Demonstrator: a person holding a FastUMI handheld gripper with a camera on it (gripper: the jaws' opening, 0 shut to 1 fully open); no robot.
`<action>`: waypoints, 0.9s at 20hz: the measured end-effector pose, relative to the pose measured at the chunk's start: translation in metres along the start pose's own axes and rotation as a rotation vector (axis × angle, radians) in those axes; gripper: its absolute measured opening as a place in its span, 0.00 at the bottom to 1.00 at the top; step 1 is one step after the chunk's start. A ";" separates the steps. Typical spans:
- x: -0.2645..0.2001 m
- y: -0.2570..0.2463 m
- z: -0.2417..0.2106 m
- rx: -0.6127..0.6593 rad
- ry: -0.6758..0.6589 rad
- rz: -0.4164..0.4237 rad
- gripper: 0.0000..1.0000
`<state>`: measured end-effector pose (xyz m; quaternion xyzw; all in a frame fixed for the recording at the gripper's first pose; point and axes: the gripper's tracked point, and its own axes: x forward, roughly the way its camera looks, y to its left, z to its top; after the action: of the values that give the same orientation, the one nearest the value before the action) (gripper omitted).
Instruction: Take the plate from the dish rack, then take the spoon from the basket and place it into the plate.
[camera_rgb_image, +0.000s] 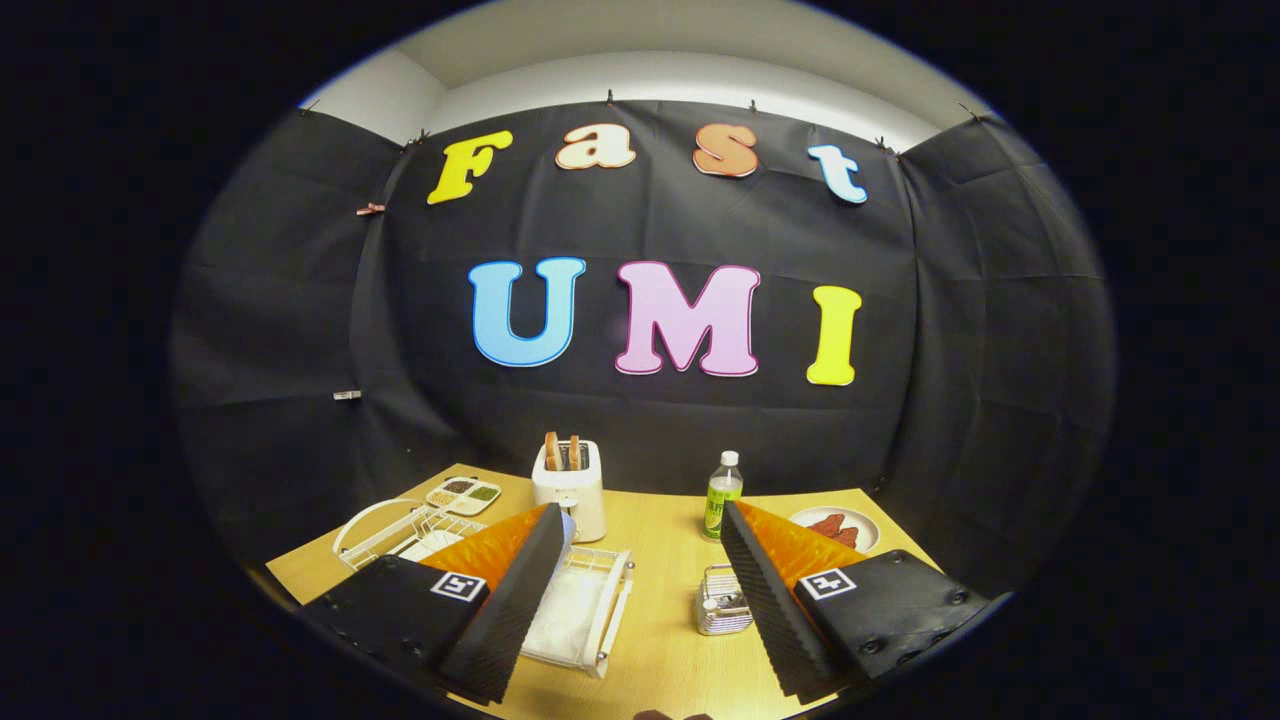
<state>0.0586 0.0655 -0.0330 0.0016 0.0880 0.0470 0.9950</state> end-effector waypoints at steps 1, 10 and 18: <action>0.011 0.008 0.001 0.000 0.013 0.013 0.97; 0.103 0.070 -0.039 -0.021 0.273 0.093 0.98; 0.143 0.082 -0.124 -0.001 0.568 0.069 0.98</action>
<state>0.1698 0.1598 -0.1793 -0.0092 0.3629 0.0797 0.9284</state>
